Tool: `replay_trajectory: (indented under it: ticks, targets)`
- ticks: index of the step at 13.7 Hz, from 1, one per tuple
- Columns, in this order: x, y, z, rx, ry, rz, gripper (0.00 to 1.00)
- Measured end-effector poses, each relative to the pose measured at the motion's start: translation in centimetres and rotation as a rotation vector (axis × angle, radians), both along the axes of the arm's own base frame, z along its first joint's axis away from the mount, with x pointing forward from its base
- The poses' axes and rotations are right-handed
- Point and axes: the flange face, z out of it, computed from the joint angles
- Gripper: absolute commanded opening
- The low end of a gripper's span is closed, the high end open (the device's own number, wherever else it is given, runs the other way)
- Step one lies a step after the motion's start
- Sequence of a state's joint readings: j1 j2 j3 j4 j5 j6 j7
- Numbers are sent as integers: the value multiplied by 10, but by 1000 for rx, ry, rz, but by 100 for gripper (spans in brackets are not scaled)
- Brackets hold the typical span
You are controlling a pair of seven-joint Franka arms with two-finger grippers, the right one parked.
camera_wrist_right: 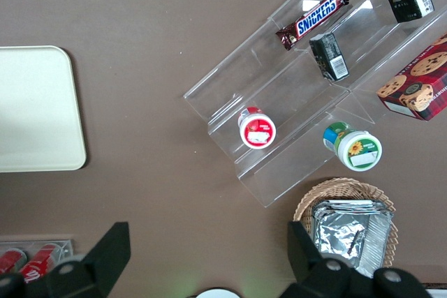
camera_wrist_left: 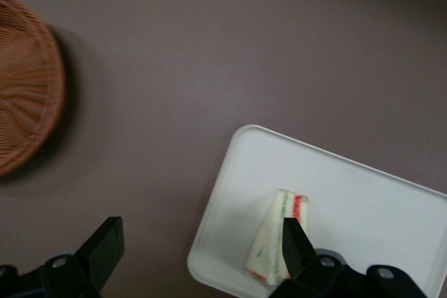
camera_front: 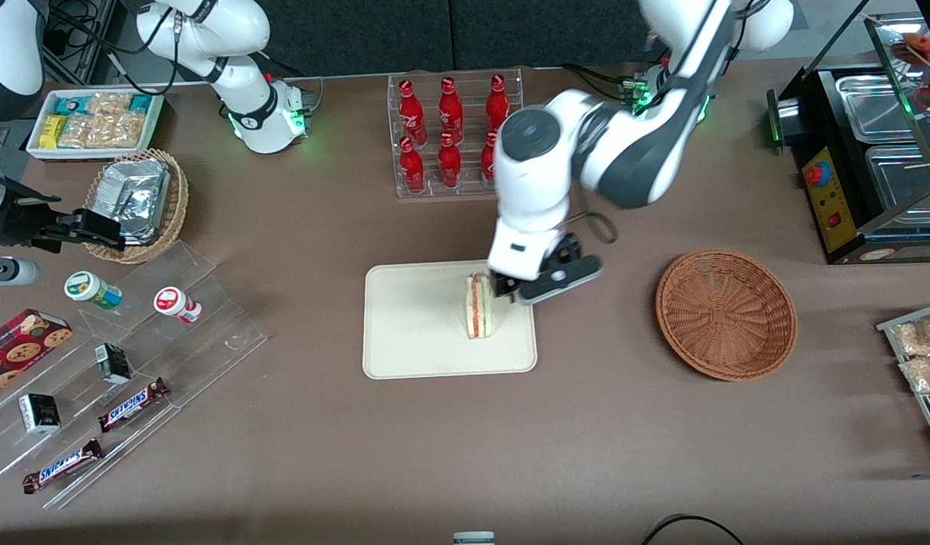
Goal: Place sandwich from basket to tray
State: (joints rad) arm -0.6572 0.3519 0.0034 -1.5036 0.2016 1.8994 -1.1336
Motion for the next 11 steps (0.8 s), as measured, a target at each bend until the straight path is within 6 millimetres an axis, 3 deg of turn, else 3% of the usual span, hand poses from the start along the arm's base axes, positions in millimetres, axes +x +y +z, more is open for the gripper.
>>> replay_trajectory:
  ticks: [4, 6, 11]
  targets:
    - [14, 76, 68, 48, 34, 26, 100]
    - [28, 124, 101, 18, 69, 6, 100]
    - [42, 240, 154, -1, 128, -59, 100]
